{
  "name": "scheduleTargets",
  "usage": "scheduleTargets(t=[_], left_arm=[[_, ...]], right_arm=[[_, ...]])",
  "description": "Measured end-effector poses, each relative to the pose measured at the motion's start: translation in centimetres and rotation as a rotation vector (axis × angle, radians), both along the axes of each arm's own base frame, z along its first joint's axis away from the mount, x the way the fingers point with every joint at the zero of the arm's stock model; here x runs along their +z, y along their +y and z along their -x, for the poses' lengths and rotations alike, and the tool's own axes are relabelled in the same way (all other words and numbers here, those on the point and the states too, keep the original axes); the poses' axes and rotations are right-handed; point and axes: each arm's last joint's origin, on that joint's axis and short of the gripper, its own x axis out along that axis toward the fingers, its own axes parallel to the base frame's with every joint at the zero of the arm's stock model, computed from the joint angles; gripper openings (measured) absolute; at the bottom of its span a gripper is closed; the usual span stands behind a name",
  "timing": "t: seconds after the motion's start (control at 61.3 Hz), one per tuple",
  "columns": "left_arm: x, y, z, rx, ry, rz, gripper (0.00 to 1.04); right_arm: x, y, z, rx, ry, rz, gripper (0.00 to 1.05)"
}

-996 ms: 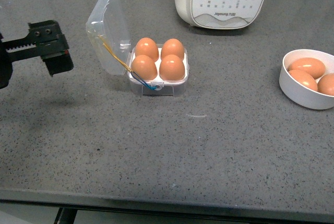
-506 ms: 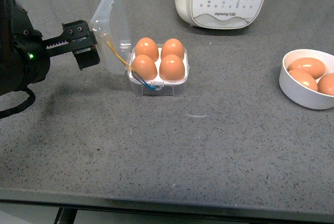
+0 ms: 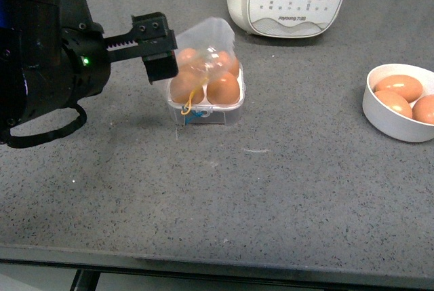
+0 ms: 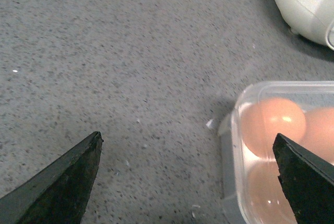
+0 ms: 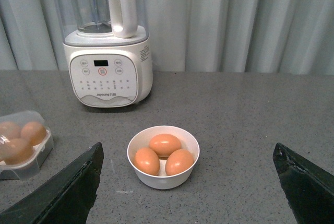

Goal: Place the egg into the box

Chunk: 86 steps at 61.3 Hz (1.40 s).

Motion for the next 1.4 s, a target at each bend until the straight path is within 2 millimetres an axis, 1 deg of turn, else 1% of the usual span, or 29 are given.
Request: scheduleTargets(t=[0.082,0.196,0.261,0.343,0.457,0.539,0.604,0.653,0.718,0.767,1.028,1.061,1.126,1.192,1.208,1.289,1.338,1.404], left_arm=[[-0.2,-1.1,0.5,-0.040,0.006,-0.010,0.98],[-0.3,-2.0,0.9,-0.067,0.009,-0.014,0.98],[-0.3,-2.1,1.0,-0.061,0.012,-0.016,0.98],[0.1,-1.5,0.9,-0.037,0.005,-0.007,0.98],[1.7,0.3,0.5,0.012,-0.037,0.015,0.98],[3.7,2.8,0.7,0.059,-0.065,0.044,0.98],[4.7,4.8,1.6,0.078,-0.071,0.080,0.98],[5.2,6.3,2.6,0.099,-0.054,0.103,0.98],[5.5,7.5,3.8,0.115,-0.048,0.115,0.98],[5.9,8.5,5.1,0.124,-0.049,0.124,0.98],[6.7,11.9,11.1,0.154,-0.027,0.163,0.98],[6.5,12.0,11.5,0.127,-0.060,0.135,0.95],[6.4,12.1,12.3,0.059,-0.251,0.033,0.83],[6.4,12.1,13.1,0.025,-0.361,-0.045,0.72],[6.4,12.1,13.2,0.021,-0.374,-0.056,0.70],[6.9,12.1,14.0,0.007,-0.434,-0.120,0.54],[6.8,12.1,14.4,0.005,-0.439,-0.136,0.47],[6.5,12.1,15.1,0.001,-0.432,-0.152,0.32]], right_arm=[[0.0,0.0,0.0,0.000,0.000,0.000,0.95],[0.0,0.0,0.0,0.000,0.000,0.000,0.95],[0.0,0.0,0.0,0.000,0.000,0.000,0.95],[0.0,0.0,0.0,0.000,0.000,0.000,0.95],[0.0,0.0,0.0,0.000,0.000,0.000,0.95],[0.0,0.0,0.0,0.000,0.000,0.000,0.95],[0.0,0.0,0.0,0.000,0.000,0.000,0.95],[0.0,0.0,0.0,0.000,0.000,0.000,0.95],[0.0,0.0,0.0,0.000,0.000,0.000,0.95],[0.0,0.0,0.0,0.000,0.000,0.000,0.95],[0.0,0.0,0.0,0.000,0.000,0.000,0.95],[0.0,0.0,0.0,0.000,0.000,0.000,0.95],[0.0,0.0,0.0,0.000,0.000,0.000,0.95],[0.0,0.0,0.0,0.001,0.000,0.000,0.95],[0.0,0.0,0.0,0.001,0.000,0.000,0.95],[0.0,0.0,0.0,0.000,0.001,0.000,0.95],[0.0,0.0,0.0,0.000,0.000,0.000,0.95],[0.0,0.0,0.0,0.000,0.000,0.000,0.95]])
